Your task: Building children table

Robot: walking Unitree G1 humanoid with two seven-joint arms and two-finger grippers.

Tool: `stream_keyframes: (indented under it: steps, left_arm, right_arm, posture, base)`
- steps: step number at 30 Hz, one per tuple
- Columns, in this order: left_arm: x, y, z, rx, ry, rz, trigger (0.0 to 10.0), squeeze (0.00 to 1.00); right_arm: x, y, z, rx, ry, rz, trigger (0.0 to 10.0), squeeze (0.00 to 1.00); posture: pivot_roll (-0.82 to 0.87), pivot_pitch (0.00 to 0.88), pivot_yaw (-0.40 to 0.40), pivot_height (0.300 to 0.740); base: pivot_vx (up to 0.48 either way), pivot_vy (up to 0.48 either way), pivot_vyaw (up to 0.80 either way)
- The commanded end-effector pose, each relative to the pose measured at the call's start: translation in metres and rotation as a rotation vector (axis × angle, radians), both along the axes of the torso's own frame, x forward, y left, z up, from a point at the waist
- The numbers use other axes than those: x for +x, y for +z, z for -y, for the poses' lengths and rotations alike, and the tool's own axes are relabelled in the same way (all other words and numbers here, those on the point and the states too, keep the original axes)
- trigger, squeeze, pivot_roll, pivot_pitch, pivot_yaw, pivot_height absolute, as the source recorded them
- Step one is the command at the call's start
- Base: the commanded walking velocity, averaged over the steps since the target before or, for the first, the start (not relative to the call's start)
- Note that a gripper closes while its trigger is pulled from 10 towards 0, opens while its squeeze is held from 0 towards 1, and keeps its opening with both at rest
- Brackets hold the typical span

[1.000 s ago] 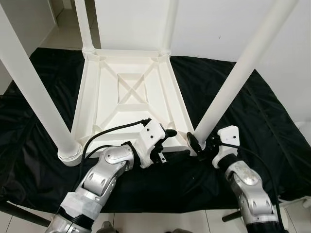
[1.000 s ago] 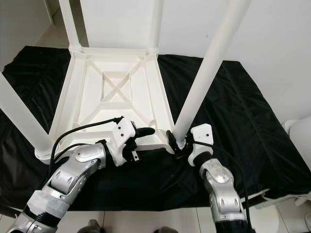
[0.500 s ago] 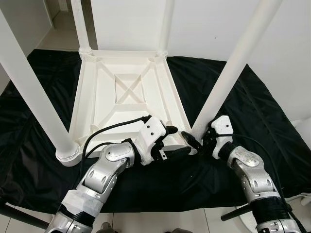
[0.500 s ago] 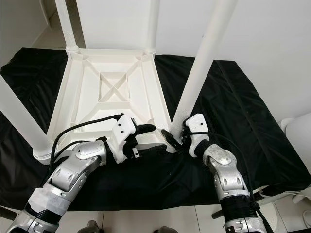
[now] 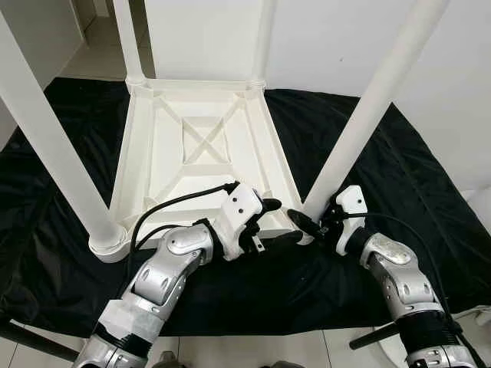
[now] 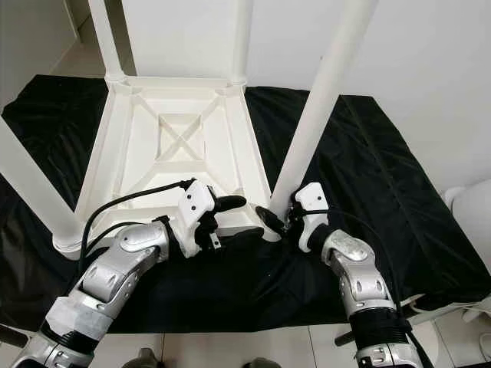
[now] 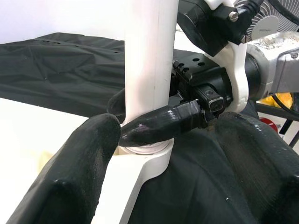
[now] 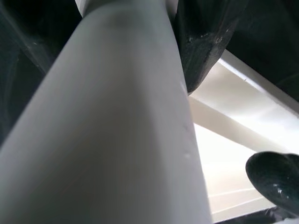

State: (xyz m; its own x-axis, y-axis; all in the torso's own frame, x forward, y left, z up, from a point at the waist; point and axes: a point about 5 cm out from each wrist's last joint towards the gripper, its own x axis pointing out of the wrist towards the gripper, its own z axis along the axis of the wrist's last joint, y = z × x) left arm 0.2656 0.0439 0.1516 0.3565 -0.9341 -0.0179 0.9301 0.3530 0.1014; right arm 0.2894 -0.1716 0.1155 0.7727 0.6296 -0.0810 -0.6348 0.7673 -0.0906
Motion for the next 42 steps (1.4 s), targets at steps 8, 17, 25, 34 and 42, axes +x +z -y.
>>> stream_keyframes:
  steps: [8, 17, 25, 34, 42]
  left_arm:
    - [0.001, 0.0, 0.001, 0.001, 0.009, 0.001, 10.0, 0.0]
    - [0.001, 0.0, 0.0, 0.004, 0.005, -0.002, 10.0, 0.0]
    - [0.002, 0.0, 0.002, 0.005, -0.001, 0.0, 10.0, 0.0]
    - [0.001, 0.001, 0.002, 0.003, -0.002, 0.001, 10.0, 0.0]
    - [0.002, 0.002, 0.0, 0.002, 0.006, 0.003, 10.0, 0.0]
  right_arm:
    - [-0.002, -0.008, -0.007, -0.021, -0.213, 0.011, 10.0, 0.0]
    - [-0.004, -0.006, -0.025, 0.034, -0.515, 0.05, 10.0, 0.0]
    - [-0.005, -0.008, -0.043, 0.153, -0.712, -0.003, 10.0, 0.0]
    - [-0.007, 0.0, -0.045, 0.179, -0.669, 0.022, 10.0, 1.0]
    - [-0.017, 0.015, -0.01, 0.108, -0.305, 0.064, 10.0, 0.0]
  posture:
    - [0.0, 0.0, -0.069, 0.74]
    - [0.0, 0.0, -0.063, 0.74]
    - [0.0, 0.0, -0.06, 0.74]
    - [0.01, 0.0, -0.066, 0.74]
    - [0.02, 0.0, -0.072, 0.74]
  base:
    - [0.0, 0.0, 0.0]
    - [0.0, 0.0, 0.0]
    - [0.0, 0.0, 0.0]
    - [0.0, 0.0, 0.0]
    - [0.0, 0.0, 0.0]
